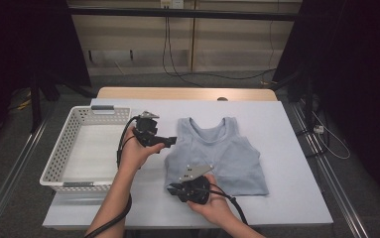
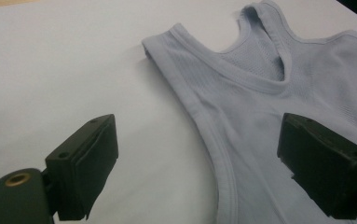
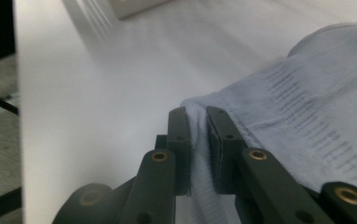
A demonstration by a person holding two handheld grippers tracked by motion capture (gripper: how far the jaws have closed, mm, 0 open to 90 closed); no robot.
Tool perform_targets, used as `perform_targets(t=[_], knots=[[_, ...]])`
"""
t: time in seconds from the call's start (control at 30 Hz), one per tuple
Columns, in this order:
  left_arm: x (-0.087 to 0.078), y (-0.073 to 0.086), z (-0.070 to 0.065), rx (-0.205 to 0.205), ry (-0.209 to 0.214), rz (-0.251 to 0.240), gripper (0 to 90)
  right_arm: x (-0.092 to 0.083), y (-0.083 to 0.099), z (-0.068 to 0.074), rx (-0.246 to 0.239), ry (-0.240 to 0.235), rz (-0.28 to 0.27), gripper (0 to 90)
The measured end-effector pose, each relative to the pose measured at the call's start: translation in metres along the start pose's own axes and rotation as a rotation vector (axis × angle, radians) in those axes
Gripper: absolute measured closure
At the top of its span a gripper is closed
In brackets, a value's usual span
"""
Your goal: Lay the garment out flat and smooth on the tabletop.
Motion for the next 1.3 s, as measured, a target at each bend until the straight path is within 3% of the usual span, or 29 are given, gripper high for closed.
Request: perform_targets(t=[0.1, 0.2, 0.47, 0.63, 0.87, 1.17, 1.3], knots=[[0.009, -0.004, 0.004, 0.006, -0.002, 0.007, 14.0, -0.007, -0.005, 0.005, 0.033, -0.055, -0.022, 81.1], [0.02, -0.007, 0.011, 0.026, -0.011, 0.015, 16.6, -0.013, -0.006, 0.013, 0.031, -0.095, -0.033, 81.1], [0.053, -0.011, 0.027, 0.053, -0.034, 0.045, 23.7, -0.023, -0.008, 0.014, 0.018, -0.096, -0.062, 81.0], [0.065, -0.012, 0.034, 0.054, -0.027, 0.05, 28.1, -0.028, -0.01, 0.014, 0.019, -0.094, -0.074, 80.9], [0.072, -0.012, 0.043, 0.037, -0.037, 0.053, 32.8, -0.032, -0.011, 0.015, 0.017, -0.098, -0.083, 80.8], [0.064, -0.017, 0.05, 0.035, -0.058, 0.029, 34.3, -0.032, -0.01, 0.015, 0.007, -0.093, -0.081, 80.8], [0.065, -0.015, 0.057, 0.028, -0.071, 0.042, 37.0, -0.033, -0.011, 0.015, 0.01, -0.096, -0.084, 80.6]])
Point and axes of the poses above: each handheld gripper's, and its own axes: x roughly forward along the jaws, y roughly out of its underside, z roughly to its left, the point moved 10 cm from there along x, roughly forward along the jaws, and after that the axes turned 12 degrees about y, right-handed, at the moved point
